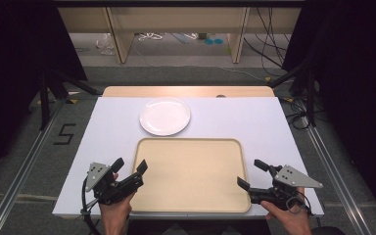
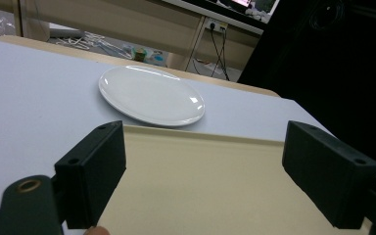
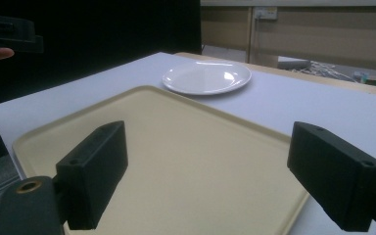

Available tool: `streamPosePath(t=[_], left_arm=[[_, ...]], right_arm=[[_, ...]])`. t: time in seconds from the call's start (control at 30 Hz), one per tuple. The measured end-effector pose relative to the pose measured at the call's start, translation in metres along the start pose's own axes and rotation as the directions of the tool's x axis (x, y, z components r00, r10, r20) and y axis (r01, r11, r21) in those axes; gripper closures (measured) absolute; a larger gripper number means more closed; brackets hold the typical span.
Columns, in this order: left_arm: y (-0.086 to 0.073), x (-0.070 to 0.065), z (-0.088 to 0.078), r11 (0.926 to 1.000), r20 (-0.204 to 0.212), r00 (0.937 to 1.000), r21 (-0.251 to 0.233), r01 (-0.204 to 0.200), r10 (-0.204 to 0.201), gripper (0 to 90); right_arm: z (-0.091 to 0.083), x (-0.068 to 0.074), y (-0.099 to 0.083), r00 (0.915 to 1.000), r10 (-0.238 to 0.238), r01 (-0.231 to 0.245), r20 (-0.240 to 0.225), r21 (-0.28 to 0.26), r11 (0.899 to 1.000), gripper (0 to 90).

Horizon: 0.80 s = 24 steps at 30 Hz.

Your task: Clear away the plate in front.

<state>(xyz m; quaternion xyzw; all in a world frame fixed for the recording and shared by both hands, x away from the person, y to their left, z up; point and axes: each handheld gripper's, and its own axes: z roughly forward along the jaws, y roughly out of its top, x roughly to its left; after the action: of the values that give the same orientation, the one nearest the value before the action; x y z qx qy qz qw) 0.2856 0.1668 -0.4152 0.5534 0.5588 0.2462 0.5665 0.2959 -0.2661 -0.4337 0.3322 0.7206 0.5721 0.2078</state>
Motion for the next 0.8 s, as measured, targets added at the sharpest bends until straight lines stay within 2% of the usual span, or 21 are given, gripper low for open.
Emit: streamPosePath(t=[0.07, 0.13, 0.2, 0.27, 0.3, 0.33, 0.37, 0.4, 0.43, 0.5, 0.57, 0.6, 0.67, 0.8], left_arm=[[0.003, -0.002, 0.005, 1.0000, 0.005, 1.0000, 0.007, -0.001, 0.001, 16.1], [0.006, -0.006, 0.012, 0.9999, -0.006, 1.0000, 0.012, 0.001, -0.001, 16.1], [0.009, -0.010, 0.021, 0.9992, 0.022, 0.9992, 0.022, 0.032, -0.033, 16.1], [0.012, -0.015, 0.030, 0.9993, 0.024, 0.9996, 0.036, 0.012, -0.013, 16.1], [0.015, -0.017, 0.039, 0.9984, 0.034, 0.9994, 0.056, 0.004, -0.006, 16.1], [0.017, -0.016, 0.043, 0.9982, 0.052, 0.9986, 0.060, 0.011, -0.015, 16.1], [0.017, -0.016, 0.043, 0.9982, 0.052, 0.9986, 0.060, 0.011, -0.015, 16.1], [0.018, -0.016, 0.048, 0.9974, 0.056, 0.9979, 0.066, 0.029, -0.033, 16.1], [0.020, -0.015, 0.054, 0.9965, 0.059, 0.9973, 0.074, 0.041, -0.045, 16.1], [0.025, -0.013, 0.066, 0.9935, 0.052, 0.9955, 0.086, 0.074, -0.079, 16.1], [0.028, -0.013, 0.078, 0.9925, 0.043, 0.9953, 0.090, 0.083, -0.087, 16.1], [0.031, -0.013, 0.090, 0.9899, 0.046, 0.9946, 0.112, 0.087, -0.093, 16.1], [0.033, -0.013, 0.095, 0.9888, 0.054, 0.9937, 0.118, 0.091, -0.098, 16.1], [0.038, -0.009, 0.110, 0.9865, 0.025, 0.9926, 0.117, 0.115, -0.119, 16.1]], right_arm=[[0.000, 0.000, 0.000, 1.0000, -0.007, 0.007, -0.001, -0.003, 1.000, 16.0], [0.000, 0.000, 0.000, 1.0000, -0.006, 0.006, -0.001, -0.003, 1.000, 16.0], [0.000, -0.001, 0.000, 1.0000, -0.006, 0.006, 0.000, -0.004, 1.000, 16.0], [0.001, 0.000, 0.000, 1.0000, 0.002, -0.002, 0.000, -0.019, 1.000, 16.1], [-0.001, 0.000, 0.000, 0.9998, -0.009, 0.009, 0.018, -0.012, 1.000, 16.2], [-0.001, 0.000, 0.000, 0.9999, 0.002, -0.001, 0.014, -0.013, 1.000, 16.2], [-0.001, 0.000, 0.000, 0.9999, 0.002, -0.001, 0.014, -0.013, 1.000, 16.2], [-0.001, 0.000, 0.000, 0.9999, 0.014, -0.014, 0.005, -0.019, 1.000, 16.2], [-0.002, -0.001, 0.000, 0.9999, 0.007, -0.007, 0.008, 0.003, 1.000, 16.3], [-0.002, -0.001, 0.000, 1.0000, 0.003, -0.003, -0.004, 0.003, 1.000, 16.3], [-0.001, 0.000, 0.000, 1.0000, -0.006, 0.006, -0.004, 0.001, 1.000, 16.4], [0.000, 0.000, 0.000, 0.9999, -0.005, 0.004, -0.010, -0.021, 1.000, 16.5], [0.000, 0.000, 0.000, 0.9999, -0.003, 0.003, -0.011, -0.015, 1.000, 16.5], [-0.001, -0.001, 0.000, 1.0000, -0.002, 0.002, -0.007, -0.001, 1.000, 16.5]])
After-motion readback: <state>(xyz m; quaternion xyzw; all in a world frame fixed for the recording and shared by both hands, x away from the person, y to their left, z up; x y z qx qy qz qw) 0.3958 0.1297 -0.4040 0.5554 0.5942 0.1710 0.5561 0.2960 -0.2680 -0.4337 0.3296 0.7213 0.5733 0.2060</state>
